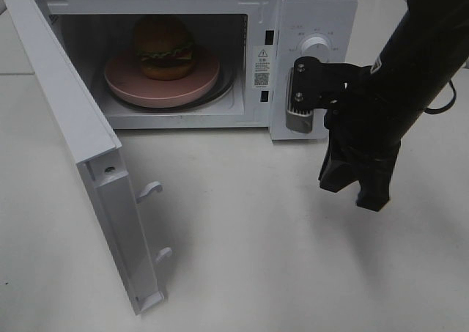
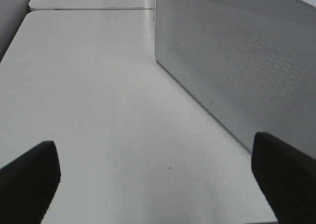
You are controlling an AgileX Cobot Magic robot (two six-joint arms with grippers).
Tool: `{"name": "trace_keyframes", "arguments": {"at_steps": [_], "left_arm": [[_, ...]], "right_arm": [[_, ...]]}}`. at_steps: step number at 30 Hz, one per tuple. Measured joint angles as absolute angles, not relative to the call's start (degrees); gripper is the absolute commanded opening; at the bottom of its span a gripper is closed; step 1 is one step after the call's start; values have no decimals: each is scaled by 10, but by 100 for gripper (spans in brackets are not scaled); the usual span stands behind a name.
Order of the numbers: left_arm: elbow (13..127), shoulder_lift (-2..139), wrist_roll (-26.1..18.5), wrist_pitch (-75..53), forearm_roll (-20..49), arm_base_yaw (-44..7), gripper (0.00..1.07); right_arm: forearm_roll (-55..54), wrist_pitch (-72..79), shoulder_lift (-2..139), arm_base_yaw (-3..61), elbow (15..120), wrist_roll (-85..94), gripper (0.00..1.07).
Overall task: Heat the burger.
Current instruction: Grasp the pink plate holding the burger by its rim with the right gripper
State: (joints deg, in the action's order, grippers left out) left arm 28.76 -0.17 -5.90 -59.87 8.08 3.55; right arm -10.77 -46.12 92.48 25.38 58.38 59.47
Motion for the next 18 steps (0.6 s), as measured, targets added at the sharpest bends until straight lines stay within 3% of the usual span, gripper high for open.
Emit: {"name": "trace_keyframes", "arguments": {"at_steps": [4,8,10,11,13,14,17,18], "left_arm": [[288,-2,-59,-599,81,36,98],[288,-2,-59,-599,81,36,98],[288,-2,-59,-599,81,36,98],[288,-2,-59,-599,81,36,98],[288,-2,-59,-599,81,36,98],[288,-2,-59,-599,81,36,98],[288,-2,-59,-599,81,36,98],[288,-2,-59,-599,81,36,98]], "right_arm": [[-103,-460,925,254,586,792,8],[-94,-449,925,254,586,838,12],[-90,-421,925,257,586,843,22],[-90,-421,925,257,586,843,22],[-74,-394,925,272,593,842,40],[-58,-372,925,284,601,834,55],[-52,-363,925,289,605,824,64],[-39,-336,925,297,614,807,78]]}}
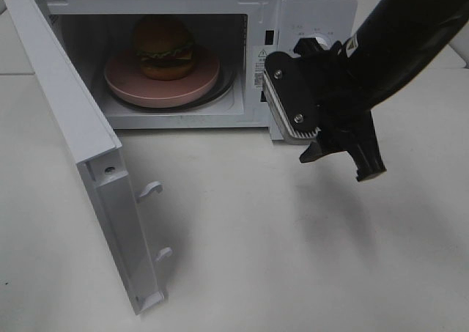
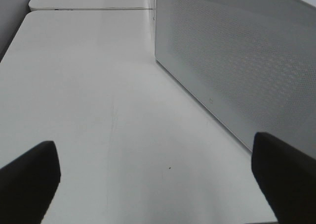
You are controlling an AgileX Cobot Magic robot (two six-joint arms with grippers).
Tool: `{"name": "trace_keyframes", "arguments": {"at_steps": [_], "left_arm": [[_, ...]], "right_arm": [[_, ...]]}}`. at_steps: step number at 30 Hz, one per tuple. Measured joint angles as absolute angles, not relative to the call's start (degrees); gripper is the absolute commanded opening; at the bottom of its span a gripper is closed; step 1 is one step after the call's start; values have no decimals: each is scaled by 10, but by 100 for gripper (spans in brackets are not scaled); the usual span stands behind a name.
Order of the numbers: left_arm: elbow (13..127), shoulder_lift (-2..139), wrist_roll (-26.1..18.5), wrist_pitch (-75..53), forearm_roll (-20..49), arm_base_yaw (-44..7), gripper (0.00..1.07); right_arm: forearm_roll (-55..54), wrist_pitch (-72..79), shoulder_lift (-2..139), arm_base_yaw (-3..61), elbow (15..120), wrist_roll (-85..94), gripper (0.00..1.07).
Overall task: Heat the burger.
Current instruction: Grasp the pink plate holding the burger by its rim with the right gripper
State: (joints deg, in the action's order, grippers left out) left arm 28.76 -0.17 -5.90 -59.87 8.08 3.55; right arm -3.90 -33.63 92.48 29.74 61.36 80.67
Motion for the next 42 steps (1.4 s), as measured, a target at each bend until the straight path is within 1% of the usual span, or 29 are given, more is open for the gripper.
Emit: {"name": "trace_keyframes", "arguments": {"at_steps": [1,2,3,4,6,10,14,16,19,33,42], "left_arm": [[288,-2,-59,-599,81,36,98],[288,-2,-59,-599,81,36,98],[288,-2,-59,-599,81,36,98],[288,-2,-59,-599,81,36,98],[288,-2,-59,-599,81,36,98],[288,-2,-59,-599,81,36,98],[288,-2,-59,-599,81,36,98],[288,-2,-59,-599,81,36,98],[288,-2,-59,-599,81,36,98],[288,-2,-59,-599,81,36,98],[288,-2,-59,-599,81,36,98]], "right_arm": [[-33,-321,926,301,627,784,85],[-33,-321,926,301,627,784,85],[-32,-320,926,301,634,776,94],[-29,-319,929,303,643,769,96],[-18,-319,936,307,657,763,98],[19,-320,967,327,694,761,97],[37,-320,980,333,708,754,96],[72,-304,1006,345,731,732,95],[83,-290,1022,352,746,719,95],[97,-207,1087,379,773,716,91],[100,-189,1157,380,843,697,89]]}}
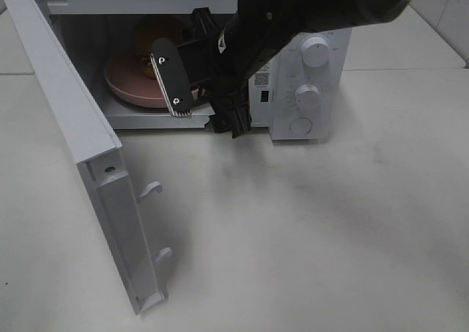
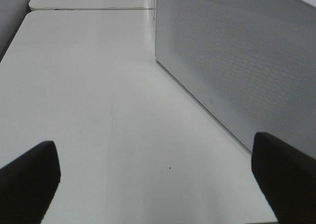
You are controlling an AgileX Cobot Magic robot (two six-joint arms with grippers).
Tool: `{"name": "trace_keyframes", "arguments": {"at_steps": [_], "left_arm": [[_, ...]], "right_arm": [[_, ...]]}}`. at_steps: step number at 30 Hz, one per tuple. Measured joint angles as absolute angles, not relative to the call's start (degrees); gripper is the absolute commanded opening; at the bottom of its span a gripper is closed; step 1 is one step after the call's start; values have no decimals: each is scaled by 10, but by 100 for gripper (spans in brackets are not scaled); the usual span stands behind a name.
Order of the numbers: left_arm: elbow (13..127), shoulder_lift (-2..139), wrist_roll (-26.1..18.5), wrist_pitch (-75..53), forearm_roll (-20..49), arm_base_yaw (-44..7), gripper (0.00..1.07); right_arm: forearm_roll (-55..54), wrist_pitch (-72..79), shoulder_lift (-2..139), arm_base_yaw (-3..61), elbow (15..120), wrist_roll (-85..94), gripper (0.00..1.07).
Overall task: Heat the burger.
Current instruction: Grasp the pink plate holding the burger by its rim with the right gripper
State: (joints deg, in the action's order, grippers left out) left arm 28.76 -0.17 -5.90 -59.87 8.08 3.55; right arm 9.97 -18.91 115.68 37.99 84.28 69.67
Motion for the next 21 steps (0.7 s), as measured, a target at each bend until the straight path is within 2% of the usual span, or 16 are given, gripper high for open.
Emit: {"name": "trace_keyframes", "arguments": {"at_steps": [21], "left_arm": [[288,-2,-59,-599,81,36,98]], "right_arm": [[100,-239,1316,380,1045,657,83]]}}
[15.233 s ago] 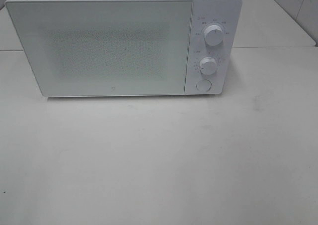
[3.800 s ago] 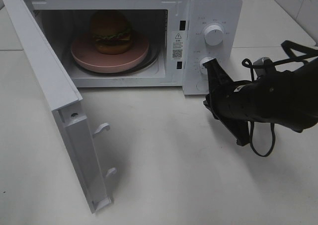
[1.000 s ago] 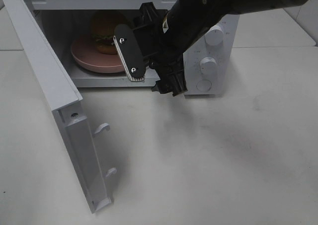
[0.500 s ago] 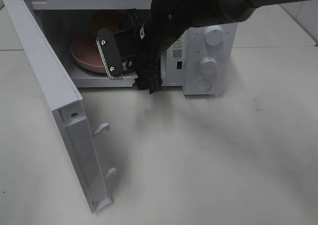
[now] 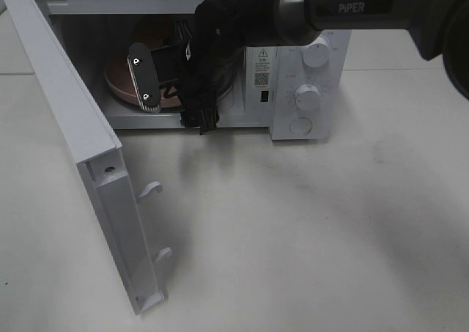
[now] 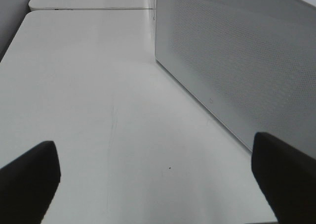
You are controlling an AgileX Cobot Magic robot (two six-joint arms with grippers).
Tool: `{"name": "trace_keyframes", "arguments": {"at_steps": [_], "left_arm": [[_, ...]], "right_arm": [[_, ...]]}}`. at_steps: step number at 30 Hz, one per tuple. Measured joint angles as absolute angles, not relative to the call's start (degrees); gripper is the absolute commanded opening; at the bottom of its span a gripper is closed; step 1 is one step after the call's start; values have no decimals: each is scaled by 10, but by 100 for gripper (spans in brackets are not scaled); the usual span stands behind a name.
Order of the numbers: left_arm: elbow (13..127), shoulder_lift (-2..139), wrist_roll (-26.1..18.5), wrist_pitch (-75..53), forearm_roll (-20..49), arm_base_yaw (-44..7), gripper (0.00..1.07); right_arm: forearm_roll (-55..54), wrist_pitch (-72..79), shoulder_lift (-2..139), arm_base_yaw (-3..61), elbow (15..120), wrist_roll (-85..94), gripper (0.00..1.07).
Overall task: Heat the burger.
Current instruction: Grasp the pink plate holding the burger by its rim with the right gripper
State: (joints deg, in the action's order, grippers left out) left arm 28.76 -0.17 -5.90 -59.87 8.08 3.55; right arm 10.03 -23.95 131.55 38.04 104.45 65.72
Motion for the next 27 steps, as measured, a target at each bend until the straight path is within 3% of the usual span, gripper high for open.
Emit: {"name": "trace_keyframes", "arguments": {"at_steps": [20,27], "left_arm": [[288,-2,-59,-599,81,36,98],[288,-2,-59,-599,81,36,98]], "right_arm": [[99,-290,1395,372,1195,628,77],[84,-295,1404,367,1197,627,59]]}}
